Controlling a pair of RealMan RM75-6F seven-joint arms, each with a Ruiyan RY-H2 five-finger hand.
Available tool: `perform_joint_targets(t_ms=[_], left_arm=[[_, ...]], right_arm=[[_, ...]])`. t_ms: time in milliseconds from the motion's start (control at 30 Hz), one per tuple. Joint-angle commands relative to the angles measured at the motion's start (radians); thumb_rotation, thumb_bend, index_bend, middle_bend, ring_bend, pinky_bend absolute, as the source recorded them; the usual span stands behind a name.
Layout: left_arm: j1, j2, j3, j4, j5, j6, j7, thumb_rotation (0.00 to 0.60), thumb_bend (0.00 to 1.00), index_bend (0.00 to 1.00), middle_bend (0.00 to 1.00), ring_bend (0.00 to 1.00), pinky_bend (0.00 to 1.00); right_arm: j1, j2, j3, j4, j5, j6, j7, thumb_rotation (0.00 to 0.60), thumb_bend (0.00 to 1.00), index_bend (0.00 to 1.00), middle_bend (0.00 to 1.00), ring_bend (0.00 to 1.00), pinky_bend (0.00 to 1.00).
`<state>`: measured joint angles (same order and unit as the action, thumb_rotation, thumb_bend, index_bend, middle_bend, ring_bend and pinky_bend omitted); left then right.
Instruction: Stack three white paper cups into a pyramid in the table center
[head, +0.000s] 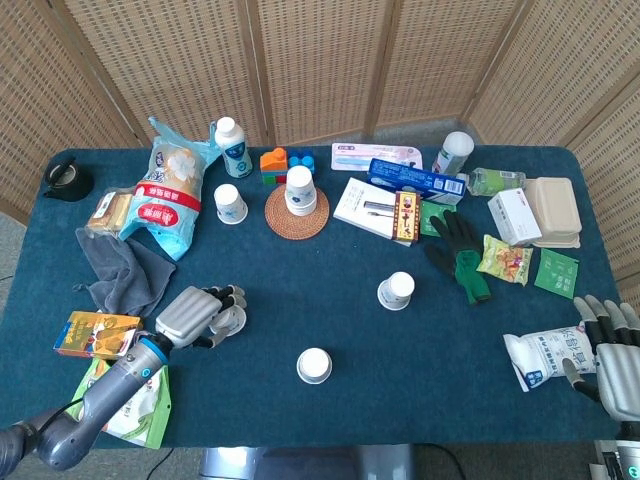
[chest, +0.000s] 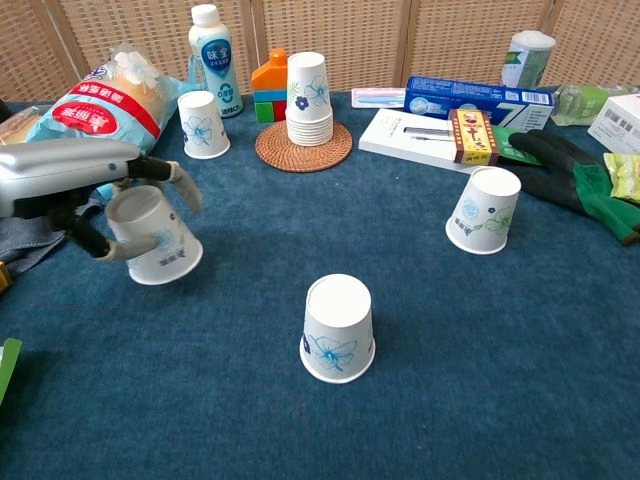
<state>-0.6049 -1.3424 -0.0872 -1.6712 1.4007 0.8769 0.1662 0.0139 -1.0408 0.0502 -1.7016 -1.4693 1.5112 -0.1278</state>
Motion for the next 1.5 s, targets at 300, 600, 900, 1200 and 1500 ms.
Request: perform_joint_targets(t_ms=[300,600,900,1200,1500], left_arm=[[-0.086,-0.099,-0.034,0.054,-0.046,-0.047,0.026,0.6,0.48,0.26,0.23,0.32,0.5],[-0.127,-0.165,-0.032,0.102,-0.091,-0.062,0.075,0.6,0.48,0.24,0.2,0.3,0.48],[-0.146,-0.203,-0.036,0.13,-0.099,-0.041,0.071,0.6,0.48,0.24,0.19,0.29,0.47],[-0.167,-0.187,-0.017,0.111,-0.133,-0.079,0.089,0.6,0.48,0.1,0.07,0.16,0.35],[-0.175,-0.136,0.0,0.062,-0.157,-0.095,0.093,0.6,0.48,0.0,0.0,0.0,0.05]], right_arm=[[-0.018,0.004,-0.004,0.005,0.002,0.019,0.015,0.6,0.36,0.0,0.0,0.0,0.0],[-0.031,0.008,-0.005,0.007,-0.003,0.035,0.024,0.6,0.36,0.0,0.0,0.0,0.0],[-0.035,0.011,-0.005,0.001,-0.006,0.039,0.02,0.6,0.36,0.0,0.0,0.0,0.0],[-0.041,0.011,-0.005,0.003,-0.007,0.044,0.023,0.6,0.36,0.0,0.0,0.0,0.0],[-0.036,0.014,-0.001,0.004,-0.006,0.034,0.027,0.6,0.36,0.0,0.0,0.0,0.0]])
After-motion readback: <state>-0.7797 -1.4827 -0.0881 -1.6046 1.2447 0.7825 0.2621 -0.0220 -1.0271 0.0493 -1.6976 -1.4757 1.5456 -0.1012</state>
